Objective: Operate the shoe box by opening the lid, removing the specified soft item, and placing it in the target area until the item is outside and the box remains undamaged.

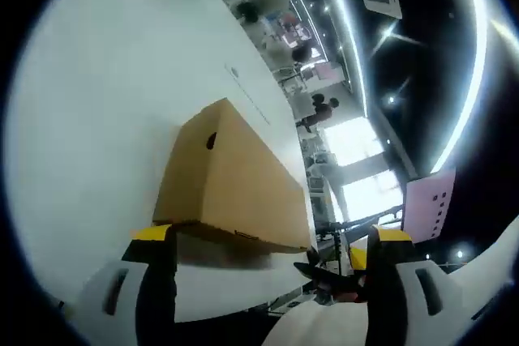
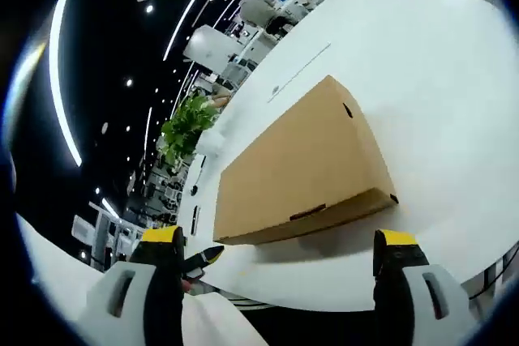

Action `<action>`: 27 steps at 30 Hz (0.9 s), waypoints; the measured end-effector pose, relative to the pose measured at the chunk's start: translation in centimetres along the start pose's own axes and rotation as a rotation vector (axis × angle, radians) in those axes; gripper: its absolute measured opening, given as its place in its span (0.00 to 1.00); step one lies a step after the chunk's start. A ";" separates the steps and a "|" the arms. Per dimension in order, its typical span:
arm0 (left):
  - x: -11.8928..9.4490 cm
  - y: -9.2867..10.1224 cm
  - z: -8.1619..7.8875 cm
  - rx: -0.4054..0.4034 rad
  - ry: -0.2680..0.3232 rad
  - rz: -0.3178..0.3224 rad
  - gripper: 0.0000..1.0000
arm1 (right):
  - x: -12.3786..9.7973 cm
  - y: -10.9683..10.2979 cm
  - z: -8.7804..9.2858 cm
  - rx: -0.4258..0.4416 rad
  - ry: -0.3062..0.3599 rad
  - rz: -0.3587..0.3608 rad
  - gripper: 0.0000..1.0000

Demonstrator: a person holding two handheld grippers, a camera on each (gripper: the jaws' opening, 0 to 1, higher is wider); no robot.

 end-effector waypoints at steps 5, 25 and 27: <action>-0.7 0.7 0.3 -0.044 0.009 0.024 1.00 | -0.8 -2.1 -0.3 0.259 0.054 -0.131 0.92; -1.4 -1.7 1.1 -0.404 0.087 -0.040 0.67 | -1.0 -0.4 1.4 0.720 0.150 -0.180 0.50; -1.2 -1.4 1.1 -0.429 0.087 -0.032 0.67 | -1.0 -0.2 1.5 0.726 0.157 -0.181 0.49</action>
Point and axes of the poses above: the point that each gripper's makers call its tool centre point, and the gripper's own axes: x roughly forward along the fingers, y roughly to its right, z roughly out of its underside, the point moved 7 cm from there along -x, roughly backward along the fingers, and after that the axes turned 14 degrees about y, right-handed, at the moved point
